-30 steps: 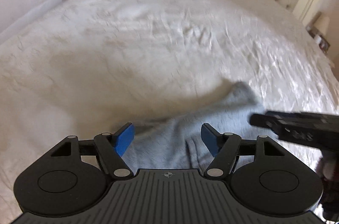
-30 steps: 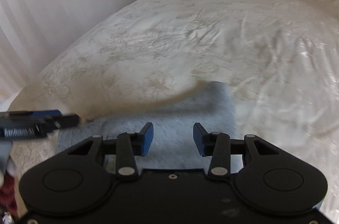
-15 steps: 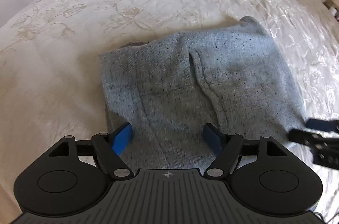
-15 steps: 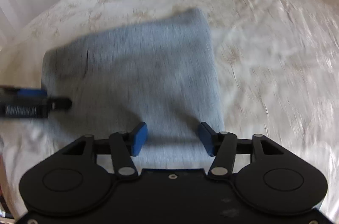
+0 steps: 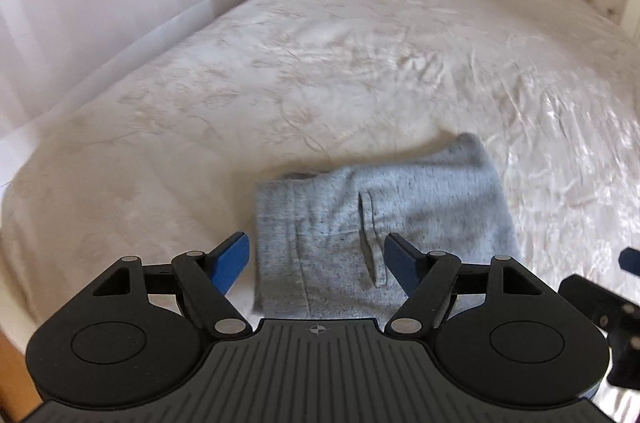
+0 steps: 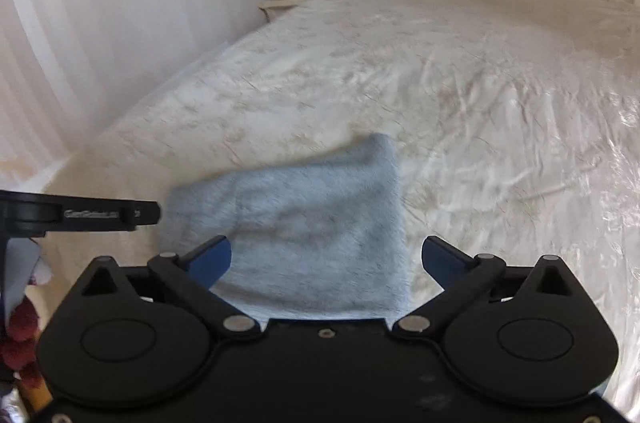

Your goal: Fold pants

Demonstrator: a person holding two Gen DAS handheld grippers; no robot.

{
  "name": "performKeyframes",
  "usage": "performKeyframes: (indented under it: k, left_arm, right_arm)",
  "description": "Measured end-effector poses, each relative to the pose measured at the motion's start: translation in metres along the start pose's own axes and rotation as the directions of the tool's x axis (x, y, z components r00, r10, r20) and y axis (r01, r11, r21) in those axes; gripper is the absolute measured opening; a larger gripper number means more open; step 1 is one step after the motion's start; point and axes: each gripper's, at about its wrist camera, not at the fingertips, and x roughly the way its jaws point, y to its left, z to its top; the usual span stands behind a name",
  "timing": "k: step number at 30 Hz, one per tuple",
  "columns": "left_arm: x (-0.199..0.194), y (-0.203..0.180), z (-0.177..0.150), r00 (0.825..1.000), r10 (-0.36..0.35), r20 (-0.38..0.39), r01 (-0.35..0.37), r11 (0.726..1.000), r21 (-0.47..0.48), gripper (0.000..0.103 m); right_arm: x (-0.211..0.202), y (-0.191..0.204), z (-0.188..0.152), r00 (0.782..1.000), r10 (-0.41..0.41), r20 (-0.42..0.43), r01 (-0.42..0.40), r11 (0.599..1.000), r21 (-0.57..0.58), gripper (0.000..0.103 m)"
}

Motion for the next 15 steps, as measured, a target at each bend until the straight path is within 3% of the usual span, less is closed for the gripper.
performKeyframes:
  k: [5,15]
  left_arm:
    - [-0.028,-0.002,0.004,0.999,0.043,0.023,-0.043,0.999,-0.004,0.073]
    - [-0.057,0.011,-0.005,0.999,-0.011,0.051,0.012,1.0,-0.027,0.073]
  right_arm:
    - [-0.021,0.012,0.007,0.999,0.038,0.004,-0.038,0.999,0.023,0.103]
    - [-0.042,0.024,0.01,0.999,0.022,-0.028,-0.02,0.997,0.081,0.103]
